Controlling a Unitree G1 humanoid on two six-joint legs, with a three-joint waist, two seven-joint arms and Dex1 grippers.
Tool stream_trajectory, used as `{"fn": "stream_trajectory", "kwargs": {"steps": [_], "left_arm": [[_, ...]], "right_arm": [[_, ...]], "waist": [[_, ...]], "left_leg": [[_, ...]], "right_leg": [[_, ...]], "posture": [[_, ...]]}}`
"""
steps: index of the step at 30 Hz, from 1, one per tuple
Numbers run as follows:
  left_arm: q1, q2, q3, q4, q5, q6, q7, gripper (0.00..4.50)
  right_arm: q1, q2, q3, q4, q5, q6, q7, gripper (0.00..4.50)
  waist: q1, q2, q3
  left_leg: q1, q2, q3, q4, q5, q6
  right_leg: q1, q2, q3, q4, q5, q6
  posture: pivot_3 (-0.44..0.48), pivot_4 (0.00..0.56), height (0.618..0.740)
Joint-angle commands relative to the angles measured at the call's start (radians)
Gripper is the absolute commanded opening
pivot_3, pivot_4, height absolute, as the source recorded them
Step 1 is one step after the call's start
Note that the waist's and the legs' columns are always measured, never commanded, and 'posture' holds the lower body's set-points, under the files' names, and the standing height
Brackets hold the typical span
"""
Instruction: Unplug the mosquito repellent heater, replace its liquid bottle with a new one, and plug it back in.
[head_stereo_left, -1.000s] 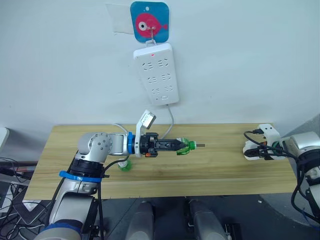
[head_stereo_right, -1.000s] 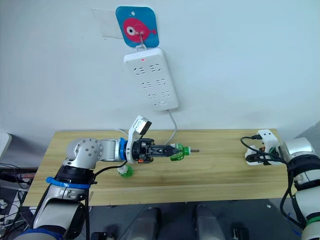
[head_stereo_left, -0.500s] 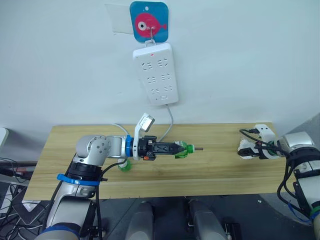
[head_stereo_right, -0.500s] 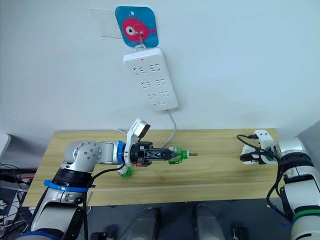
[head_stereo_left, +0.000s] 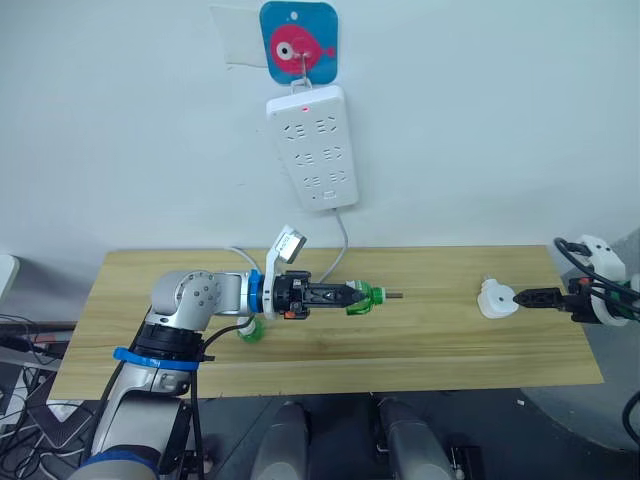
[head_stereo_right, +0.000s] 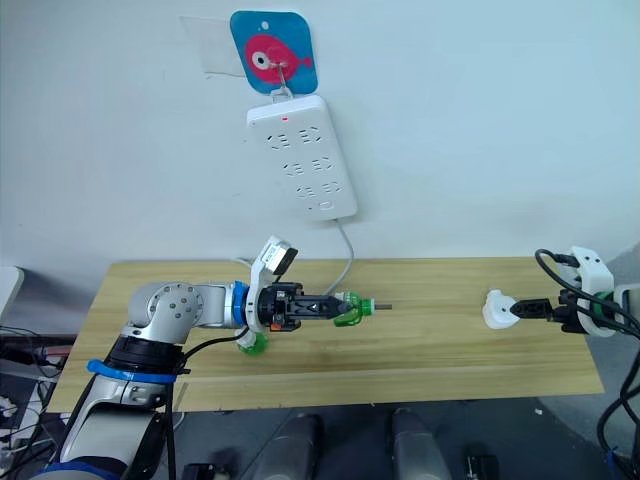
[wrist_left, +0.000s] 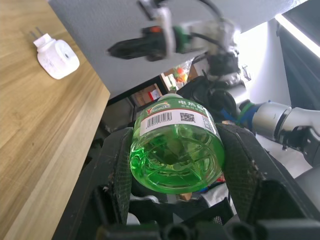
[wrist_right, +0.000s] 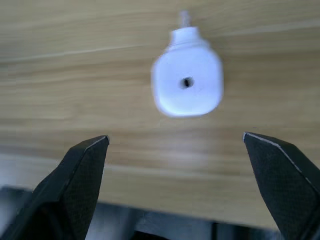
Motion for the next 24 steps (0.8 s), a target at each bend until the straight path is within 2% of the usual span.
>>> {"fn": "stream_trajectory", "kwargs": {"steps": [1,2,4,6,8,11,15,24], "left_arm": [[-0.020,-0.048,0.076,0.005,-0.044,0.017,0.042,2.27],[-0.027,-0.077,0.099,0.010,-0.057,0.028,0.077,2.27],[-0.040,-0.120,0.138,0.010,-0.074,0.041,0.128,2.27],[-0.047,-0.149,0.166,0.011,-0.086,0.054,0.174,2.27],[-0.051,-0.166,0.186,0.005,-0.098,0.071,0.206,2.27],[-0.056,-0.178,0.195,0.002,-0.099,0.085,0.232,2.27],[-0.067,-0.191,0.200,0.012,-0.095,0.083,0.255,2.27],[-0.089,-0.227,0.238,0.027,-0.125,0.098,0.288,2.27]], "right_arm": [[0.021,0.490,-0.508,-0.418,0.466,0.022,-0.318,4.47],[0.137,0.577,-0.474,-0.493,0.763,-0.147,-0.542,4.47],[0.319,0.681,-0.317,-0.622,1.152,-0.414,-0.896,4.47],[0.393,0.720,-0.166,-0.714,1.309,-0.618,-1.136,4.47],[0.416,0.733,-0.042,-0.781,1.344,-0.744,-1.265,4.47],[0.411,0.736,0.099,-0.833,1.337,-0.886,-1.369,4.47],[0.401,0.741,0.260,-0.863,1.273,-0.989,-1.413,4.47],[0.433,0.702,0.412,-0.841,1.161,-1.116,-1.370,4.47]], "waist": [[-0.005,-0.005,0.002],[-0.005,-0.005,0.002],[0.002,0.005,0.007],[-0.006,0.010,0.011],[-0.025,0.008,0.011],[-0.032,0.006,0.010],[-0.031,0.006,0.010],[-0.029,0.006,0.010]], "left_leg": [[0.001,0.004,-0.001,0.000,0.000,0.000],[0.001,0.006,-0.002,-0.001,0.000,0.000],[0.001,0.006,-0.005,-0.001,0.000,0.000],[-0.003,0.006,-0.004,-0.001,0.000,0.000],[-0.005,0.004,0.004,0.001,0.000,0.000],[-0.004,0.002,0.007,0.002,0.000,-0.001],[-0.004,0.001,0.006,0.000,0.001,-0.001],[-0.004,0.001,0.004,0.000,0.001,-0.002]], "right_leg": [[0.002,0.001,-0.001,-0.001,0.000,0.001],[0.002,0.004,-0.002,0.000,0.000,0.001],[0.001,0.003,-0.003,0.001,-0.001,0.000],[-0.002,-0.002,-0.003,0.001,-0.003,-0.001],[-0.005,-0.004,0.001,0.001,-0.002,0.003],[-0.002,-0.006,0.005,-0.002,-0.002,0.009],[-0.003,-0.004,0.003,-0.001,-0.002,0.009],[-0.003,-0.003,0.002,-0.001,-0.002,0.009]], "posture": [[0.161,0.274,0.740],[0.163,0.275,0.740],[0.153,0.281,0.740],[0.149,0.280,0.740],[0.145,0.279,0.740],[0.137,0.276,0.740],[0.129,0.270,0.740],[0.130,0.268,0.740]]}}
